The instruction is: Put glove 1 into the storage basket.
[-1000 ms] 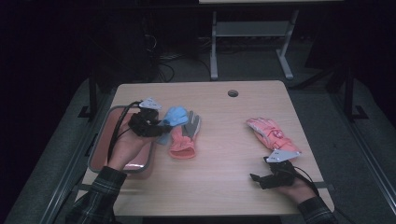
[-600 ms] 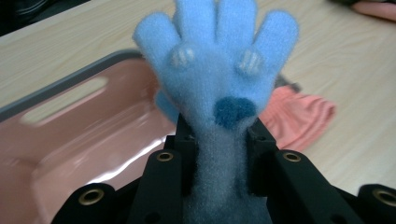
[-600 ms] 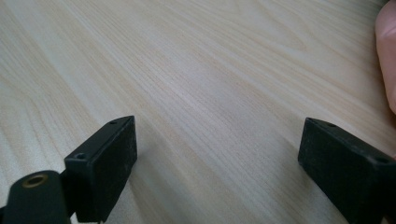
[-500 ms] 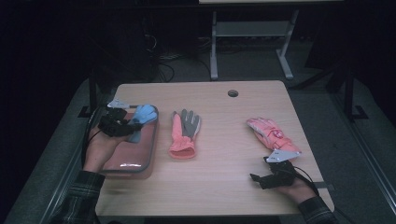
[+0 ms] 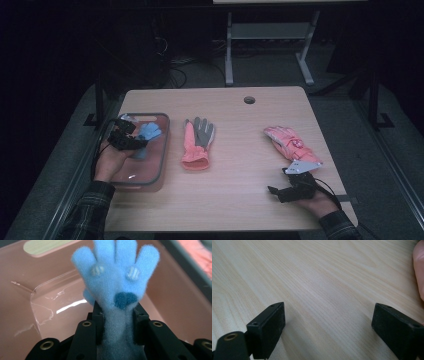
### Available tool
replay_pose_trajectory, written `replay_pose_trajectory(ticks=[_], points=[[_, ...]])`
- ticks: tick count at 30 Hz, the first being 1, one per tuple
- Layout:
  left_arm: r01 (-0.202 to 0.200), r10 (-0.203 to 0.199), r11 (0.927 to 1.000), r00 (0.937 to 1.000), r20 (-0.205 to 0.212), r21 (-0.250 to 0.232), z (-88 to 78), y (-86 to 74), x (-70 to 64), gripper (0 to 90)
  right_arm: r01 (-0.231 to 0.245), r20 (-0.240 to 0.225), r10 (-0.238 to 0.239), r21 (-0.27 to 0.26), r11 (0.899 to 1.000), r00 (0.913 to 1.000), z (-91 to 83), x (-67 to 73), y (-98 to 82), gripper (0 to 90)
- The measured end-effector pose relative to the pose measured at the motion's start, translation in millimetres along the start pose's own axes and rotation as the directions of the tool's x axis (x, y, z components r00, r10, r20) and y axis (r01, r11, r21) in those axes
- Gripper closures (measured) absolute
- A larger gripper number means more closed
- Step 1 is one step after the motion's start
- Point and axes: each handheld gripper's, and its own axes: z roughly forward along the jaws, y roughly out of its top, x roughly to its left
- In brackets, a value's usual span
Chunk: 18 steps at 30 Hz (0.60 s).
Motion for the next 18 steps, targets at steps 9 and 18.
replay_pose_trajectory(ticks=[9,18], points=[[0.013,-0.015,0.9974,0.9997,0.022,0.072,27.8,-8.4,-2.0,52.6,0.0,0.0,0.0,0.0,1.0,1.0,0.0,0.0,0.0,11.1],[0.001,-0.001,0.9993,1.0,-0.007,0.038,17.3,-9.7,-0.7,24.8,0.0,0.0,0.0,0.0,1.0,1.0,0.0,0.0,0.0,11.0]])
